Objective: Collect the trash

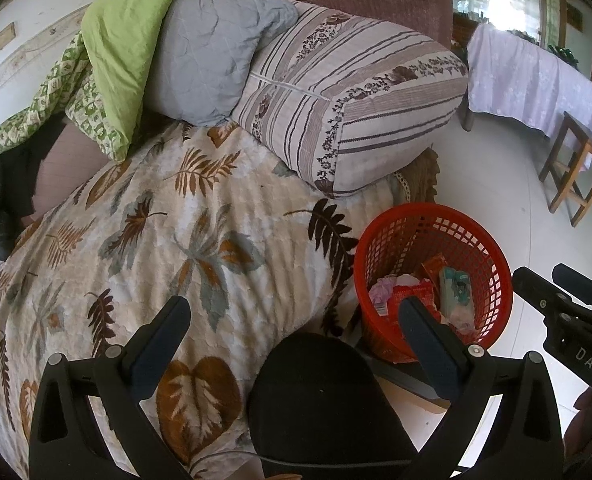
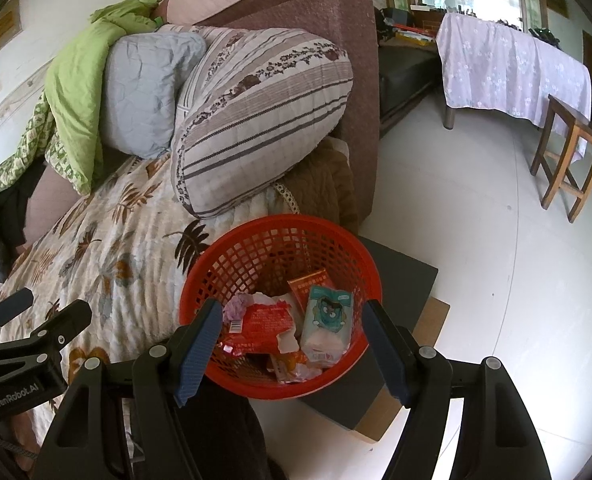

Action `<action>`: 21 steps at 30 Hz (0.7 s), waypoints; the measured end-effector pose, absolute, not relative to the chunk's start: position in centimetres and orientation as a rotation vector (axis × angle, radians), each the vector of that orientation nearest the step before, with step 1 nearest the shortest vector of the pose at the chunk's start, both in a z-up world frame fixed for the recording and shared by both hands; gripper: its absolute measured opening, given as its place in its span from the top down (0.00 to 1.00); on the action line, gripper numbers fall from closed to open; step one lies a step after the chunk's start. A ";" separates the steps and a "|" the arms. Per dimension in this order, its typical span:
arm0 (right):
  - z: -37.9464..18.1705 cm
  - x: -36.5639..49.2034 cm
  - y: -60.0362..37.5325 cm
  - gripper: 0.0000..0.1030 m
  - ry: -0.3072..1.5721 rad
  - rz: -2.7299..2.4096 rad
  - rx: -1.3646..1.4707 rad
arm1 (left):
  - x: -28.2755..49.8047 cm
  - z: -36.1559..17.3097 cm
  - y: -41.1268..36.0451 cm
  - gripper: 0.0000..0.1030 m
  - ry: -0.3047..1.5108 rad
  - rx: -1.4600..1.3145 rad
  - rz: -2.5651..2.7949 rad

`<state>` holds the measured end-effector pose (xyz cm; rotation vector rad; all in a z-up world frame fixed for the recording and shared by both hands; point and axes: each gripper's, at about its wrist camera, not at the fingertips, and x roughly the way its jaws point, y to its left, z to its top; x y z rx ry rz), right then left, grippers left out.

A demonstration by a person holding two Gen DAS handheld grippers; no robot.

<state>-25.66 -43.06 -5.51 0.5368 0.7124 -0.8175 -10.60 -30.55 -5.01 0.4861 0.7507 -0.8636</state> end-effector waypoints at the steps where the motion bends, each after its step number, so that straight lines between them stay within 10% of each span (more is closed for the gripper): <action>1: -5.5 -25.7 -43.1 0.27 0.712 -0.818 0.536 | -10.6 -5.0 -30.6 0.00 0.751 0.487 -0.864; 21: -5.9 -25.7 -43.3 0.27 0.713 -0.823 0.545 | -10.7 -5.3 -31.2 0.00 0.763 0.499 -0.881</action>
